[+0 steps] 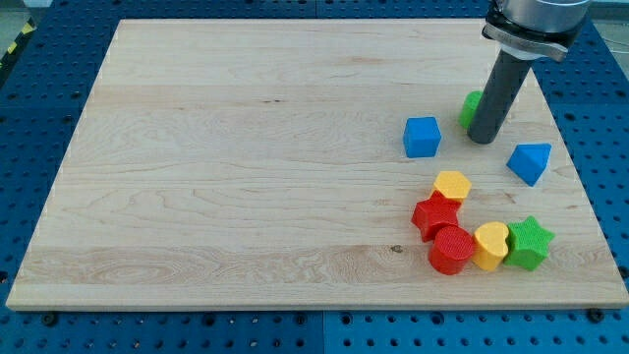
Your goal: Place the green circle diagonally to the top right of the blue cube
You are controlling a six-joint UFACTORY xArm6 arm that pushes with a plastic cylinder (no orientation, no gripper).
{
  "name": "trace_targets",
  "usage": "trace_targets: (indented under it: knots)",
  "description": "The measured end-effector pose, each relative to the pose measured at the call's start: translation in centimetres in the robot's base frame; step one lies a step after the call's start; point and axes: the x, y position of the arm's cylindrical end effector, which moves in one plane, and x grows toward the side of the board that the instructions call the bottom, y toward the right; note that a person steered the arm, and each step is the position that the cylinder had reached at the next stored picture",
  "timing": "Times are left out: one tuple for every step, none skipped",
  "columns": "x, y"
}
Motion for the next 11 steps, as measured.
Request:
trace_targets:
  knots:
    - [0.0, 0.0]
    - [-0.4, 1.8]
    - [0.9, 2.2]
    - [-2.7, 2.2]
    - [-4.4, 1.9]
    - [-5.2, 1.0]
    - [-5.2, 2.0]
    - [-7.3, 2.0]
    - [-8.7, 2.0]
    - [-8.4, 0.6]
    - [-8.4, 0.2]
